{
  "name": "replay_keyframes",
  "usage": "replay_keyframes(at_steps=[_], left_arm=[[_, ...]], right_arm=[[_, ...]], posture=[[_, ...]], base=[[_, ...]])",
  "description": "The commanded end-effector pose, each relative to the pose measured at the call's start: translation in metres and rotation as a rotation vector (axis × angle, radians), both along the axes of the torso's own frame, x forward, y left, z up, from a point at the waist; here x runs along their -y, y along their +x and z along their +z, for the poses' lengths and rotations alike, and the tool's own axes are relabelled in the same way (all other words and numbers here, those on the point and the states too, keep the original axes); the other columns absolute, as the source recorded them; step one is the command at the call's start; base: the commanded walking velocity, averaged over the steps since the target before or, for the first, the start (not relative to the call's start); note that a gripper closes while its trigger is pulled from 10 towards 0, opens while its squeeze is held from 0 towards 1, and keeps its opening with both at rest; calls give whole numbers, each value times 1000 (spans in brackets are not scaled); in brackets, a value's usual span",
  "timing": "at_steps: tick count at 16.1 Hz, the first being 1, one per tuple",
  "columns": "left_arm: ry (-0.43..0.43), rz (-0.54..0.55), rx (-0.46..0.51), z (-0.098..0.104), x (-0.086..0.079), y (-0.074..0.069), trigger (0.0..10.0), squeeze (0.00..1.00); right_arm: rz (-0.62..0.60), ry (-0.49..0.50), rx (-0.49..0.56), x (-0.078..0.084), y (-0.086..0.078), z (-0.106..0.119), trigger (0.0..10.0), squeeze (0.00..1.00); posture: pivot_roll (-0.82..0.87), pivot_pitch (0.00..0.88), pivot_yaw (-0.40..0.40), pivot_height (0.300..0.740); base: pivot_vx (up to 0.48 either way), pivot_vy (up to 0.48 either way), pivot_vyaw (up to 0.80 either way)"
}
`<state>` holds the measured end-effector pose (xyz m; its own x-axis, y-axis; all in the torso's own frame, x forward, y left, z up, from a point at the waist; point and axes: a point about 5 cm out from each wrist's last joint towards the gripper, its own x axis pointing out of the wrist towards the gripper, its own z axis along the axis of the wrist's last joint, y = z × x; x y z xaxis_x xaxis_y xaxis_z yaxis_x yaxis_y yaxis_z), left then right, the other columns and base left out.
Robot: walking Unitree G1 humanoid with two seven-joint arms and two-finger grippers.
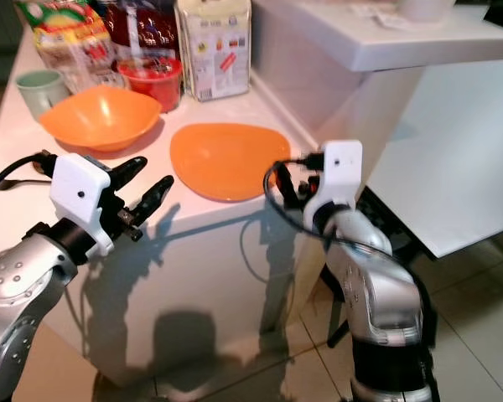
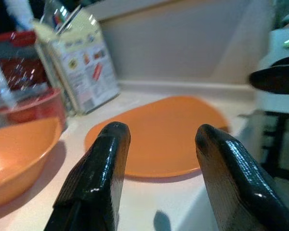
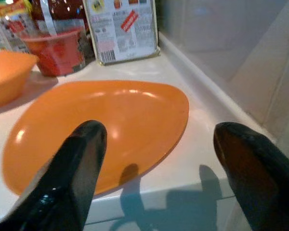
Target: Setting the table
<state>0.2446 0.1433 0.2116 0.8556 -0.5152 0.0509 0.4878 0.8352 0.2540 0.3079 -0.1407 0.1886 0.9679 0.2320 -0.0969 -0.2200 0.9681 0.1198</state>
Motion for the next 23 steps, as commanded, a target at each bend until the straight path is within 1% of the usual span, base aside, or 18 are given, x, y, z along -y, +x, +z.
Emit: replay_keyframes(at_steps=[1,2,4,6,7,8,10,13,14,15,17,18,20,23], left_arm=[[2,-48,-2,3,3,-3,10000,0],[2,-54,-3,3,4,-4,10000,0],[1,-67,-4,3,6,-3,10000,0],[2,-82,-7,3,7,-3,10000,0],[3,-90,-9,3,8,-3,10000,0],[4,-93,-8,4,9,-4,10000,0],[8,-76,-3,4,7,-4,10000,0],[16,-29,16,6,5,-2,10000,0],[14,-10,28,8,4,-1,10000,0],[12,1,37,11,3,1,10000,0],[-5,14,44,15,1,2,10000,0],[-11,15,45,17,1,1,10000,0],[-9,8,31,16,2,-3,10000,0],[-12,7,15,14,2,-7,10000,0]], right_arm=[[-45,10,-41,9,11,-3,10000,1000],[-51,9,-45,10,13,-2,10000,1000],[-26,-18,-64,8,37,1,10000,1000],[-11,5,-97,6,55,1,10000,1000],[-1,22,-119,6,66,0,10000,835],[13,79,-137,5,77,0,10000,0],[-5,78,-135,5,88,3,10000,0],[-22,73,-134,6,99,2,10000,0],[-15,88,-141,4,101,1,10000,0],[-7,79,-153,1,102,-3,10000,0],[-24,73,-164,2,103,-7,10000,0],[-27,71,-167,3,103,-8,10000,0],[-42,36,-188,3,103,-15,10000,0],[-66,37,-203,4,102,-18,10000,0]], posture=[[75,0,-44,740],[75,0,-44,740],[75,0,-48,740],[78,0,-52,740],[82,0,-57,740],[86,0,-61,740],[95,0,-70,740],[110,0,-79,740],[115,0,-84,740],[124,0,-89,740],[130,0,-89,740],[130,0,-89,740],[130,24,-88,740],[133,53,-89,740]], base=[[0,0,0],[0,0,0],[0,0,0],[0,0,0],[0,0,0],[0,0,0],[0,0,0],[0,0,0],[0,0,0],[0,0,0],[0,0,0],[0,0,0],[0,0,0],[0,0,0]])
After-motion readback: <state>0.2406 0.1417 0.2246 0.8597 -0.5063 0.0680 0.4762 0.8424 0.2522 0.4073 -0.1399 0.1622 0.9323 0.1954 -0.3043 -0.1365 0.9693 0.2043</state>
